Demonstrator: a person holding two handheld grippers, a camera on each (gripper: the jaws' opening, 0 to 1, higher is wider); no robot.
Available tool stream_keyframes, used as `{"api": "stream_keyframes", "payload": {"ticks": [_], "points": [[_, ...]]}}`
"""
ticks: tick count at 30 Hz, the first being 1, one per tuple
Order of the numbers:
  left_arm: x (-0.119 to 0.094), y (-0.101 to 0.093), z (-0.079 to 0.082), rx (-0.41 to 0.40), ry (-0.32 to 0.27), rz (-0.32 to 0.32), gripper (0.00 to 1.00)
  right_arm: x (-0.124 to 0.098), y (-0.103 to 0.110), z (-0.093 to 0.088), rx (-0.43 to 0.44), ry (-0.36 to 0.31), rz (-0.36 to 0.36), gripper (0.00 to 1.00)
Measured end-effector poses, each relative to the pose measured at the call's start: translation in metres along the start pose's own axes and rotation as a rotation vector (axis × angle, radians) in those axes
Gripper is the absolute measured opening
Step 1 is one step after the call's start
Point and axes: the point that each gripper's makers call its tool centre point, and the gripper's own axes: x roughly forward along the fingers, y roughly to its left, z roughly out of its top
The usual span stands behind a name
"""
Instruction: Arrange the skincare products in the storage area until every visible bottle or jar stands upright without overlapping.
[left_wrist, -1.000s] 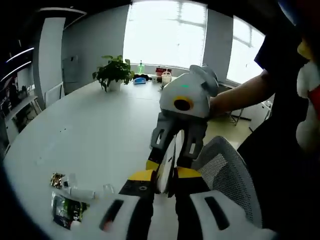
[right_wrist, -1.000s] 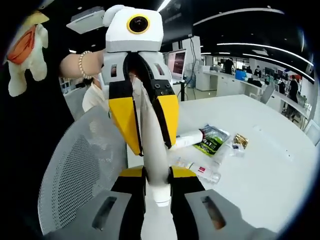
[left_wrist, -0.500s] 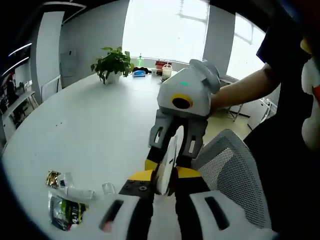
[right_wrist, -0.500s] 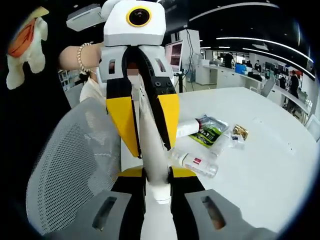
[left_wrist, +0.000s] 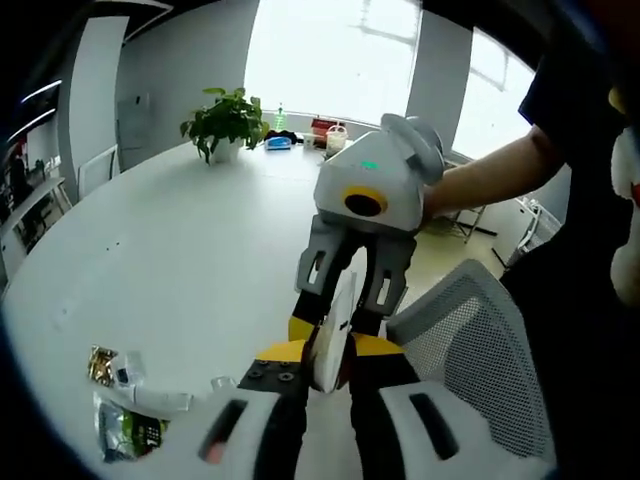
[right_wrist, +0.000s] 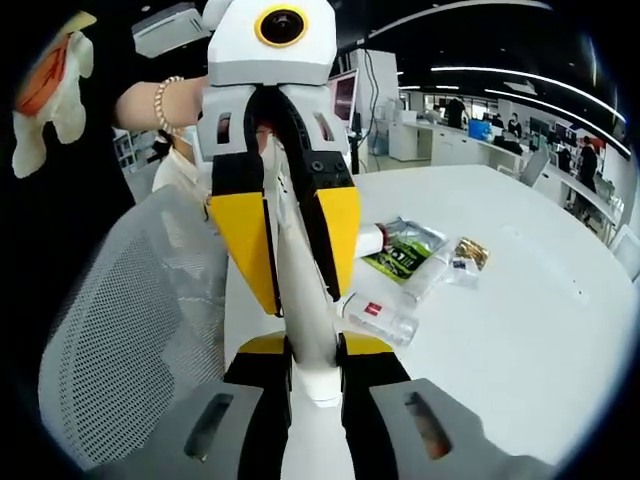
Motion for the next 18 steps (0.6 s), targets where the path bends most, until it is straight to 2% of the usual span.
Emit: {"api": "stream_keyframes", "payload": {"ticks": [7,18], "points": [[0.006,0.015,-0.001,-0.002,0.012,0.001,0.12,0.004,-0.014,-0.004,-0.006,0.015,-0.005,0.17],[0.013,0.042,0.010,0.001,-0.015,0.014,0.13,0.000,-0.041,-0.002,-0.003,0.006,-0.014,0.17]]}}
